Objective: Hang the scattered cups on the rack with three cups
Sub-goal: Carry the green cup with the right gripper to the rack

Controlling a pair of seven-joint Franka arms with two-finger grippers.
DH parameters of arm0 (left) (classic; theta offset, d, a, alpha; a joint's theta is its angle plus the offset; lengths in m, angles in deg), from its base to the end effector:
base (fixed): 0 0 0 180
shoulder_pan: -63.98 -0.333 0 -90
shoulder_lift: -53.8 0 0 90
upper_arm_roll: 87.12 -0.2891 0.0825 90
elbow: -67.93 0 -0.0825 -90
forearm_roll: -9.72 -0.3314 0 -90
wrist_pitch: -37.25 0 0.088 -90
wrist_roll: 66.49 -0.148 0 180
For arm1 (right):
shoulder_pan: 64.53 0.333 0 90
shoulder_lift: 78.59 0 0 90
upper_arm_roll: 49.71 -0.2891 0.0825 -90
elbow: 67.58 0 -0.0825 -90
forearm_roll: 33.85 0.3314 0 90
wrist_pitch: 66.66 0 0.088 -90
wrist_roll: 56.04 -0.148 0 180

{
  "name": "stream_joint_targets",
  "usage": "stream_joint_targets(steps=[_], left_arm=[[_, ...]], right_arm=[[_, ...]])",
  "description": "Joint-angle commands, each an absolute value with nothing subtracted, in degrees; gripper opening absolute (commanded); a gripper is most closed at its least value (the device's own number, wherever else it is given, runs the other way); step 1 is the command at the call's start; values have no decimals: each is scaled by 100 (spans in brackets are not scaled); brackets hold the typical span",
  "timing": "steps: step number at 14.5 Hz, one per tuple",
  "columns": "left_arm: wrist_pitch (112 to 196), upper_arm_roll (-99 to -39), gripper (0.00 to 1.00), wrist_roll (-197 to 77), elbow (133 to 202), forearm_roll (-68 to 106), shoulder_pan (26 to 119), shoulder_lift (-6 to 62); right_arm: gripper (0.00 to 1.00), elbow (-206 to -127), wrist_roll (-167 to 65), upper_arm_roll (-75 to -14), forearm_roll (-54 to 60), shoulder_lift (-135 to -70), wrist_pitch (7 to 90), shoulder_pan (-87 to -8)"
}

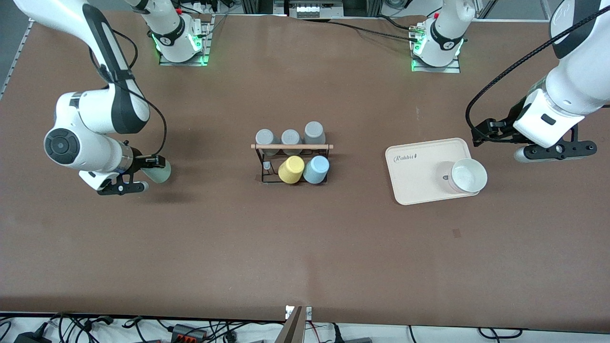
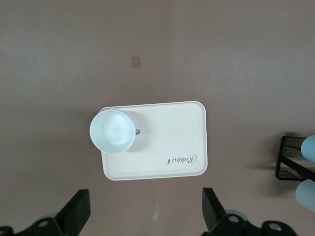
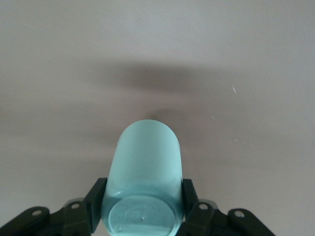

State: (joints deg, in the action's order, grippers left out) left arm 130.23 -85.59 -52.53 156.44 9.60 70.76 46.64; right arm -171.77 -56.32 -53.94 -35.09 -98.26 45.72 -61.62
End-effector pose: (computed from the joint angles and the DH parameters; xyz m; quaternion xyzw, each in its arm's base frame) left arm 0.5313 -0.0766 0.5070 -0.9985 -0.0493 0.0231 0.0039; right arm 0.5492 0.0650 0.2992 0.9930 0.0637 -0.0995 0.0034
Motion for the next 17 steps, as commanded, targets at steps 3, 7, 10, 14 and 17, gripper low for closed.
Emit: stream_joint_targets(steps=[3,7,10,14,17], left_arm=[[12971,-8607,100,-5357,15757,963,7066,4809],[12927,-8615,100,-5357,15757,963,7066,4809],[12892,-8624,100,-5366,15757,963,7066,4809],[12874,-8624,100,-5366,15757,963,7066,4809],[12865,-8624,100,-5357,15757,963,7066,4800]], right_arm=[[19,-15664,-6102,-5648,-3482,-10196,3855,-5260],[19,-15205,-7814,-5648,-3491,-10416,3907,-4451],[19,-14845,-8512,-5657,-3211,-10592,3907,-4195],[19,-14712,-8908,-5648,-2823,-10768,3960,-3896],[19,-14703,-9154,-5648,-2840,-10856,3960,-3729]])
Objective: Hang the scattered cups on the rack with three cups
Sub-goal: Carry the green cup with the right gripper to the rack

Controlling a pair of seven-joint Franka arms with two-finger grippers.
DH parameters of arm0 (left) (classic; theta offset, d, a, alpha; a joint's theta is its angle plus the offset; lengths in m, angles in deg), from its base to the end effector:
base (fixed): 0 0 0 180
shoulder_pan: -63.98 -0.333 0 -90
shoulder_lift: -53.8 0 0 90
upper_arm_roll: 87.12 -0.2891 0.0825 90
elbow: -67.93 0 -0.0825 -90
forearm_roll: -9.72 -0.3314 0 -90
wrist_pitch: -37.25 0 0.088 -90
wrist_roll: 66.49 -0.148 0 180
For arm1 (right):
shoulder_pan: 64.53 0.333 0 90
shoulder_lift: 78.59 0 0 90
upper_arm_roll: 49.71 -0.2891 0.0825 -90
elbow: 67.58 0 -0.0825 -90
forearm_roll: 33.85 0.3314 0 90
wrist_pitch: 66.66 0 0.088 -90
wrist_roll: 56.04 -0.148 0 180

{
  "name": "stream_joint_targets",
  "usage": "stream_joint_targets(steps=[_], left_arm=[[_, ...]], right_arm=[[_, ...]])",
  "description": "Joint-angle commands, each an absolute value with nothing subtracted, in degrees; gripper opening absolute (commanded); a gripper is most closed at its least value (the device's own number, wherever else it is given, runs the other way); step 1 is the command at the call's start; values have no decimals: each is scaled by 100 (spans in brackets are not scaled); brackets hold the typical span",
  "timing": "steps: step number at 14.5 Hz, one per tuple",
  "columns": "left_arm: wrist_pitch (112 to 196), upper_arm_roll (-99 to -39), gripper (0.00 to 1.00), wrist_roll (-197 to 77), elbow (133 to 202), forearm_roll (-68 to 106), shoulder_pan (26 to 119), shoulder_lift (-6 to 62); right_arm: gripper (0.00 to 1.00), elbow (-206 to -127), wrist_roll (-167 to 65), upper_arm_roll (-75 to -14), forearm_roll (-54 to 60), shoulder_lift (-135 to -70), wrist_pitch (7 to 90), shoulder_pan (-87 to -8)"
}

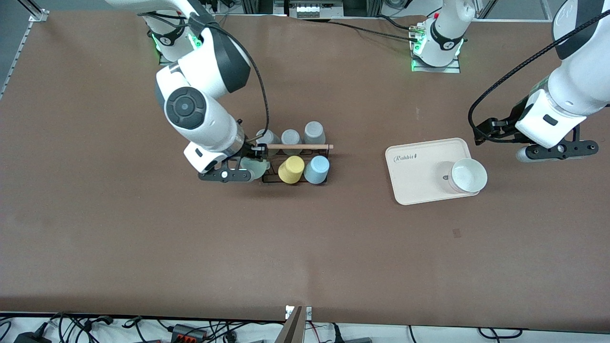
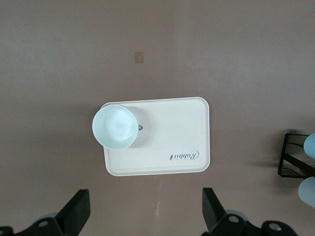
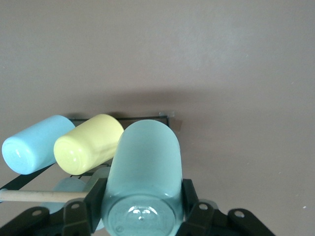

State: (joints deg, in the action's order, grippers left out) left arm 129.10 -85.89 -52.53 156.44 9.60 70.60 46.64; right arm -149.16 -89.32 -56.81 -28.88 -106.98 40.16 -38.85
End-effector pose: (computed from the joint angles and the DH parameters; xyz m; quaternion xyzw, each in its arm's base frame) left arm 0.5289 -0.0721 0.5054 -0.9980 -0.0532 0.0328 0.0060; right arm 0.5298 0.3400 0.3628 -0.9969 0.0246 0.0601 0.0453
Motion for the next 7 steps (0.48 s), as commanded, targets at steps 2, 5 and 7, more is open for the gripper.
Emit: stream_joint_targets(steps=[2,5,7], left_arm=[[12874,-8624,100,-5357,15757,963,7066,4809],[12865,-8624,100,-5357,15757,963,7066,4809],[12874,-8624,100,-5357,15757,963,7066,4809]], right_arm=[[19,-14651,-9163,-5639,-2867,-10944,3978,-3702],[19,-14484,-9172,-5648,-2867,-11189,3995,-3702],[19,-14440,-9268,-5639,-2867,-11260,4004,-3658]])
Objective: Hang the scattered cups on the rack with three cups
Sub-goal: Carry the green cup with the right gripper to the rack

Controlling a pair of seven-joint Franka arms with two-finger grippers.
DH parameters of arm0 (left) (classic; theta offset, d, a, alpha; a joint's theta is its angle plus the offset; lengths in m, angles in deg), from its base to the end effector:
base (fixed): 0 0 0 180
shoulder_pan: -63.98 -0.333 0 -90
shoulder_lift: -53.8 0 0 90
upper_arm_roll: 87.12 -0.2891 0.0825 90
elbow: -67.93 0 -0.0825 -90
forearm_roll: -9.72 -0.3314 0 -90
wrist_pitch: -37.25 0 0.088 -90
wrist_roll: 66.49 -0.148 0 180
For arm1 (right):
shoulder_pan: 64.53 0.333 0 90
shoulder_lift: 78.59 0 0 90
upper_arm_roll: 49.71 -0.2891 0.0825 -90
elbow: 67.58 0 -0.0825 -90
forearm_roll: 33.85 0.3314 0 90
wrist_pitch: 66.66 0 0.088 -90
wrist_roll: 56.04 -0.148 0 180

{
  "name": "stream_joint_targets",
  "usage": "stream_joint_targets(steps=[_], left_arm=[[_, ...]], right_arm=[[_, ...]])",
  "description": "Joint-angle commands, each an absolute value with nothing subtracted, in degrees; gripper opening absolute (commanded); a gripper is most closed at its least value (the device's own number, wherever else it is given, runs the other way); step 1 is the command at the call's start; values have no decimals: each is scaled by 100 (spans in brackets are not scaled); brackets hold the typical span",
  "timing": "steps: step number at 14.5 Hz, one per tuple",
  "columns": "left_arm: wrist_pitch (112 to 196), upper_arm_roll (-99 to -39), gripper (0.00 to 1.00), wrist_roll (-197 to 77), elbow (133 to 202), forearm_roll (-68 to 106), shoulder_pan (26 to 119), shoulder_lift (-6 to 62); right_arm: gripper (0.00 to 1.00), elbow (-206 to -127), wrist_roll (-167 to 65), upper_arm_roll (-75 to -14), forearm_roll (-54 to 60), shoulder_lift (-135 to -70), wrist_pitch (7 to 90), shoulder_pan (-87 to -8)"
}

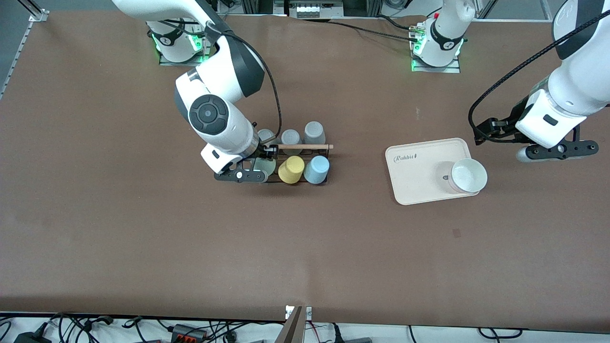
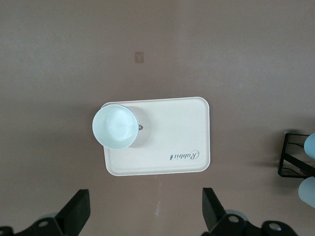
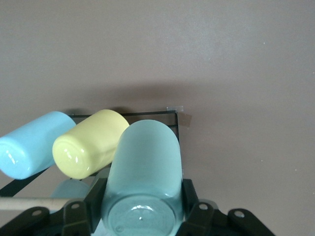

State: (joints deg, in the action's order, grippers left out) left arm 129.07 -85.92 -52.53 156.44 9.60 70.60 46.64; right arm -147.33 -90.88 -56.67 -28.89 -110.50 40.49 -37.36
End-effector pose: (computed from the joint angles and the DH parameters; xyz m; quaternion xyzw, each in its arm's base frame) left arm 0.5288 -0.0718 0.5054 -0.9980 -0.0535 0.0330 0.0061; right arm 0.5289 0.3562 0.3378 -0.9962 0.0283 0.0723 0.0391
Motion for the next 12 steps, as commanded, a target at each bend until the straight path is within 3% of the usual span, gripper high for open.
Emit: stream_joint_targets(steps=[1,12], left_arm=[[12874,-8624,100,-5366,15757,963,7066,4809],[12865,-8624,100,-5357,15757,963,7066,4809]], right_arm=[[19,-14431,-9330,-5648,-2858,-11278,4013,-3649],[19,-14431,-9453,-5648,-2832,-11788,4540,-3614]])
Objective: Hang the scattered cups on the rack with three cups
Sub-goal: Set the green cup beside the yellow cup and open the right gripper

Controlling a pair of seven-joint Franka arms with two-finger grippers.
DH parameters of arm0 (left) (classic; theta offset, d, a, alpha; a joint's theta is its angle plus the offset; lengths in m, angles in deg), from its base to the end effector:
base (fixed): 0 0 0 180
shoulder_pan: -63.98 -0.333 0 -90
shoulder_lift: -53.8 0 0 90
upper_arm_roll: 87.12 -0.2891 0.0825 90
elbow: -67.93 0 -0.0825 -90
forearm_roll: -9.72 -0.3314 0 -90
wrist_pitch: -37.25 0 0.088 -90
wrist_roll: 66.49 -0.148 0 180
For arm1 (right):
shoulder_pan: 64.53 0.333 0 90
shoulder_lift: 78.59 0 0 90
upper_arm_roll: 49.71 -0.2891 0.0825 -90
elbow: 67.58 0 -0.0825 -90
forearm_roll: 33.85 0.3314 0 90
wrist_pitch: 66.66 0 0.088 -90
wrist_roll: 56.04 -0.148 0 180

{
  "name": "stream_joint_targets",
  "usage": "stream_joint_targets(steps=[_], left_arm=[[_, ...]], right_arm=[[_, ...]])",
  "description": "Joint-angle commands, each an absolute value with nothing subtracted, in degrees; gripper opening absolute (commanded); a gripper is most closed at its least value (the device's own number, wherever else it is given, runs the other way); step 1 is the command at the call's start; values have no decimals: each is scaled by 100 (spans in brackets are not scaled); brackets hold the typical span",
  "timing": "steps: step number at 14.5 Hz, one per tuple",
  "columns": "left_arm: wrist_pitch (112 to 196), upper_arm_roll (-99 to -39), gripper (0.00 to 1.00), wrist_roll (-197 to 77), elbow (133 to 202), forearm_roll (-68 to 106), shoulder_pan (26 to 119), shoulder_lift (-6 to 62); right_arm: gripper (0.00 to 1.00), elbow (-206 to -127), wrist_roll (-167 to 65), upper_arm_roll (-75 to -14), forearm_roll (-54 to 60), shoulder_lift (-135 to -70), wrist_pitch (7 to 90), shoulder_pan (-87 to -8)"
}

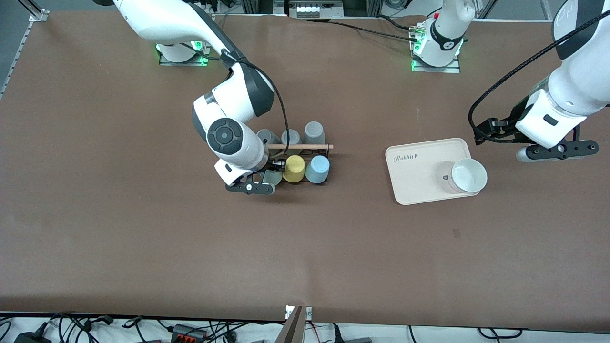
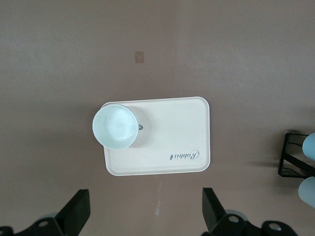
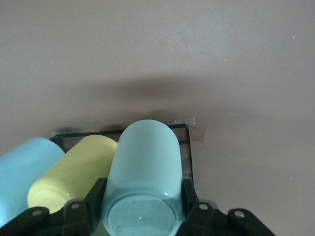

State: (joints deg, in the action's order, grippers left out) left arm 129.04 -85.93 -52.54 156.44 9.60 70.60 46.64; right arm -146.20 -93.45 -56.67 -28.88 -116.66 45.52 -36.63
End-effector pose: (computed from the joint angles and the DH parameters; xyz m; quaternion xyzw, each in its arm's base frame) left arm 0.5288 -0.0717 0.5053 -0.9980 -0.0535 0.0333 0.0061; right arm 0.5381 0.3699 0.2836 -0.9950 0.0514 0.0756 0.0405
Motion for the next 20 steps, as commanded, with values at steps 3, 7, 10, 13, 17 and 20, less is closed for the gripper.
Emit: stream_joint_targets(steps=[3,7,10,13,17,20], left_arm=[[12865,-8624,100,-5357,15757,963,7066,4800],[12856,-8624,100,-5357,15757,963,7066,4809],[12856,-8624,100,-5357,15757,963,7066,4809],[12856,-8624,100,-5357,15757,963,7066,4809],[12865,-8624,100,-5357,15757,963,7066,4809],[12865,-8624,100,-5366,15757,963,7066,4809]], right_arm=[[19,-14440,-9453,-5648,-2814,-11814,4532,-3614],[19,-14440,-9445,-5648,-2797,-11911,4514,-3614],[20,-14440,-9436,-5648,-2797,-11937,4497,-3614],[100,-14431,-9436,-5639,-2805,-11867,4435,-3649],[100,-13862,-9427,-5560,-2849,-11770,3796,-3719],[100,-13123,-9401,-5569,-2849,-11770,3084,-3973]])
